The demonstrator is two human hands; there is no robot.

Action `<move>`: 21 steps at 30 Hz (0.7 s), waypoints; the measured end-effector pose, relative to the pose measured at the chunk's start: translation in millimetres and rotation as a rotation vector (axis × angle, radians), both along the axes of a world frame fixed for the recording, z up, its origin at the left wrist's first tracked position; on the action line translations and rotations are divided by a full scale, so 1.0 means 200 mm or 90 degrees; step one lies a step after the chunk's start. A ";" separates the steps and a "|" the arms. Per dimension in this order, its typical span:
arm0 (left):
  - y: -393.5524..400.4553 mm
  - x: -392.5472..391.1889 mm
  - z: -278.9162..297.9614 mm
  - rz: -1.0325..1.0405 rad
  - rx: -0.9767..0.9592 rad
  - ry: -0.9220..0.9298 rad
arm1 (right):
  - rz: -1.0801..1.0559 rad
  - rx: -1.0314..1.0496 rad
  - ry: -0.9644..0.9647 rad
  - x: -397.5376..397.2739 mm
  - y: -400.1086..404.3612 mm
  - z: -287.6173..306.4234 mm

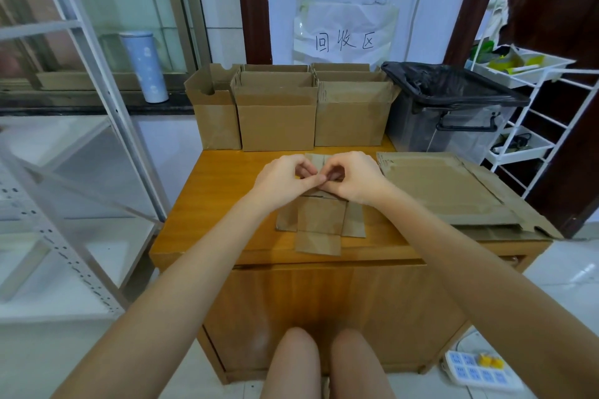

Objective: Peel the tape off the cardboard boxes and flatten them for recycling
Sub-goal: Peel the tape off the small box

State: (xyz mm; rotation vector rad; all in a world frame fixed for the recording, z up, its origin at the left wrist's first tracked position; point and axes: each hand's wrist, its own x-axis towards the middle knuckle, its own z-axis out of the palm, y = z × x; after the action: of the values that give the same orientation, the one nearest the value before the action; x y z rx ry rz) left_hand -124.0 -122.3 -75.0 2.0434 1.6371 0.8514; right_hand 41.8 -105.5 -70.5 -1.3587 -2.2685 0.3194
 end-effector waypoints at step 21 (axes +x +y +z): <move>0.07 0.09 0.07 0.034 0.118 0.277 | 0.051 -0.105 0.042 0.06 0.08 0.02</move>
State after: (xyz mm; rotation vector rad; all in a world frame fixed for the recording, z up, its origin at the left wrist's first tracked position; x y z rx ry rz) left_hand -106.5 -109.2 -60.4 2.4570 1.9006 0.6235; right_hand 53.7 -89.2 -66.7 -1.3164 -2.2877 0.5808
